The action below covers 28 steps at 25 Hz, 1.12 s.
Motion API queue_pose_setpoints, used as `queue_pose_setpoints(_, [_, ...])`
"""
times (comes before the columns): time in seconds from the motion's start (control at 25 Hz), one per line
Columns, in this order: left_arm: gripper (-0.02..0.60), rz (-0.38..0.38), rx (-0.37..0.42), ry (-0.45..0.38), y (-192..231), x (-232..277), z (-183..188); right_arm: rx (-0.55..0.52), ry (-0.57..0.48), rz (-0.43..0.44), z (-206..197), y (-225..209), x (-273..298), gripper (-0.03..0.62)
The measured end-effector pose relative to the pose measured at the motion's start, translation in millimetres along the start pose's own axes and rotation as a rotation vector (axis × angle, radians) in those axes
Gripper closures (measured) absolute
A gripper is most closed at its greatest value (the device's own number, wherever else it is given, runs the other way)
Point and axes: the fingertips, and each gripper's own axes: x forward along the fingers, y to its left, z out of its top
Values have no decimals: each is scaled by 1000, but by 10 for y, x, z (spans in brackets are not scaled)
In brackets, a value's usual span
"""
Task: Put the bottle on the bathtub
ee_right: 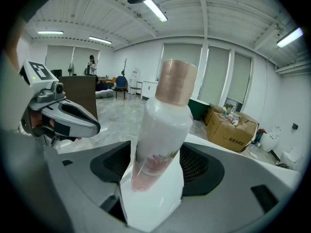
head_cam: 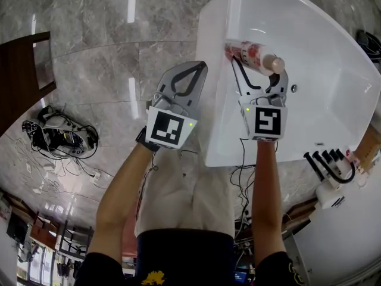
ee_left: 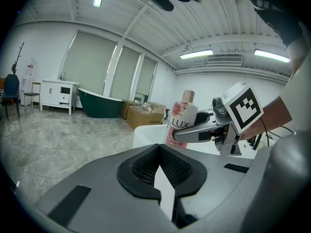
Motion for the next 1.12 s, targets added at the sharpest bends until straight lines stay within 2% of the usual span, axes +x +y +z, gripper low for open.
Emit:
queue_pose_setpoints(0.28, [563,2,-2,-5,-30,5,1,24,19,2,-65,-19,-38,270])
queue_pose_setpoints(0.44, [563,0,1,-1,-32,-6,-8,20,-18,0,15,7,-21,269])
queue_pose_setpoints(0.48, [563,-1,1,1,-34,-8,-7,14,-25,-4,36,7,-18,274])
queue_pose_setpoints(0.56, [563,-4,1,3,-40,-7,-6,3,-26,-1,56,8,-15,337])
queue_pose_setpoints(0.84, [563,-4,-5,5,-49,-54,-32,-53,-74,174,165,164,-30,362])
queue_pose_setpoints(1.12, [563,3,-8,2,-34,-66,-43,-130,-59,209,138,187,-69,361])
